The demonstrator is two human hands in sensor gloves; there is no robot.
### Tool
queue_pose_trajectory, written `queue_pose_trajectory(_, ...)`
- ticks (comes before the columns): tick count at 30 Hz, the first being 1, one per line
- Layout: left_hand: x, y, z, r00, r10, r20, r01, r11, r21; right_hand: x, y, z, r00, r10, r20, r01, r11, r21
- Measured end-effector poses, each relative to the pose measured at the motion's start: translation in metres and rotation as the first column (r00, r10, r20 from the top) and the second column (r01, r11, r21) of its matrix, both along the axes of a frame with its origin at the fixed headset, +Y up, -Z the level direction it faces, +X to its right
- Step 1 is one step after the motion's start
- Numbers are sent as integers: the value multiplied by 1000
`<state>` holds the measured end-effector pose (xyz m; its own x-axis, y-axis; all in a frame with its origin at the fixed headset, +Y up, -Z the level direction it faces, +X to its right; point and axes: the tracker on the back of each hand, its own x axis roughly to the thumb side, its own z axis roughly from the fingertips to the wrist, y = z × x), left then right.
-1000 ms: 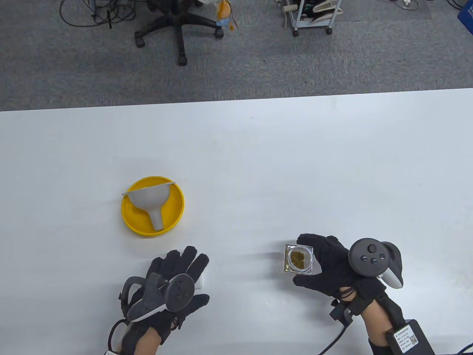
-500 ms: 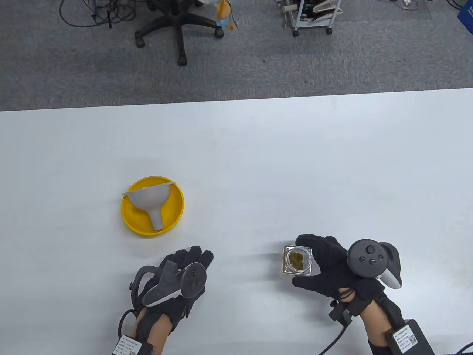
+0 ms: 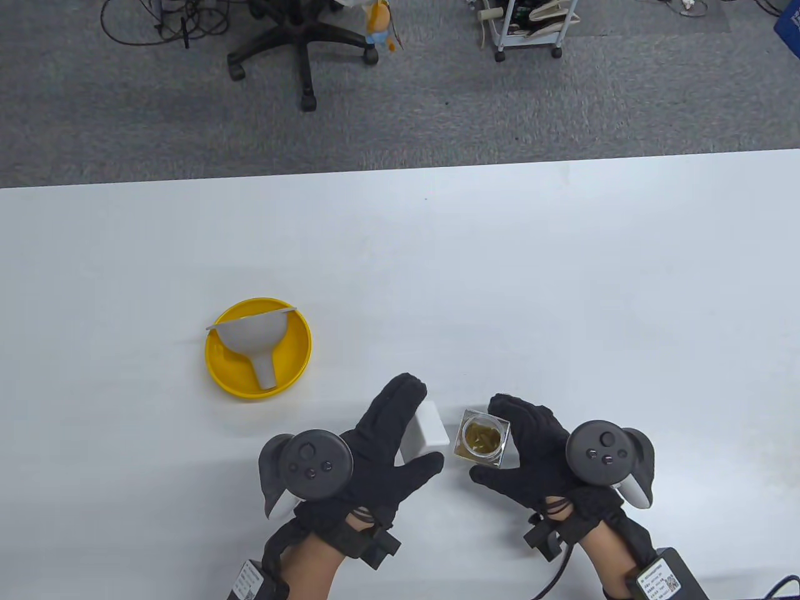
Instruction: Transfer raisins through funnel into coffee jar
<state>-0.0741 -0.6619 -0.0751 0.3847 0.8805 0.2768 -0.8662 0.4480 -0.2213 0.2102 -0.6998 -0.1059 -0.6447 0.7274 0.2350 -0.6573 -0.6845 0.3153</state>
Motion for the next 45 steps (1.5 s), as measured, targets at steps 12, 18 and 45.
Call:
queue_pose_trajectory(12, 2, -22, 19, 977, 166, -135, -145, 977, 155, -20, -3, 21, 998, 0, 68, -3, 999, 45)
queue_pose_trajectory(18, 19, -14, 28, 995, 8, -99, 16, 968, 249, -29, -3, 27, 997, 34, 62, -39, 996, 76)
queue_pose_trajectory(45, 1, -24, 3, 887, 328, 325, -316, 944, -92, -36, -7, 18, 972, -180, -153, 161, 979, -129)
